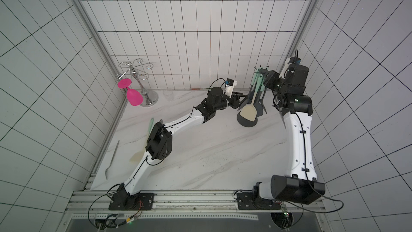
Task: Take the spatula off the kitchen utensil rack
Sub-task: Adjust the rack at the center of the board.
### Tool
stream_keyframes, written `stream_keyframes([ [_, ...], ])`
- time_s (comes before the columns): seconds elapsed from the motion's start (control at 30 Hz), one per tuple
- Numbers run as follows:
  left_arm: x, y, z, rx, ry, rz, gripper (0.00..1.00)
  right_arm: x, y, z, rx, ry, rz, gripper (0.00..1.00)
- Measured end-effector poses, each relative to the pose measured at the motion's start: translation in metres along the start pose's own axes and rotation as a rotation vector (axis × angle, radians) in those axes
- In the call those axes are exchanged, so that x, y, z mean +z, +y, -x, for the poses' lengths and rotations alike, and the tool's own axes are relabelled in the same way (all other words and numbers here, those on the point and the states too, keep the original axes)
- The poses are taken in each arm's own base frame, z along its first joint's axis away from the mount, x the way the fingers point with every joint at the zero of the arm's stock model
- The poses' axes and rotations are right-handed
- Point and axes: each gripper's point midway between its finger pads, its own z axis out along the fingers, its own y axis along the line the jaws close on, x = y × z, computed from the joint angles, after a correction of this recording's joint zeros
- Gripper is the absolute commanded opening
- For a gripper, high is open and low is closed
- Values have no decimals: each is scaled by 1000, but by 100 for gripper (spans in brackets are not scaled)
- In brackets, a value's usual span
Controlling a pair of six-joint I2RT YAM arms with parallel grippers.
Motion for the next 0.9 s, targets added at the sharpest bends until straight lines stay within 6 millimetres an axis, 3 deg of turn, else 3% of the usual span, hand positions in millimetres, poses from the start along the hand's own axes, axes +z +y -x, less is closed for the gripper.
stream_keyframes([
  [0.23,8,1,5,35,-39,-17,48,26,1,5,13,16,0,59],
  [0.57,27,23,-11,4,-93,3,48,34,10,-1,-6,35,25,58],
  [0.9,32,17,-3,13,-172,-6,51,28,6,-11,-40,43,18,35],
])
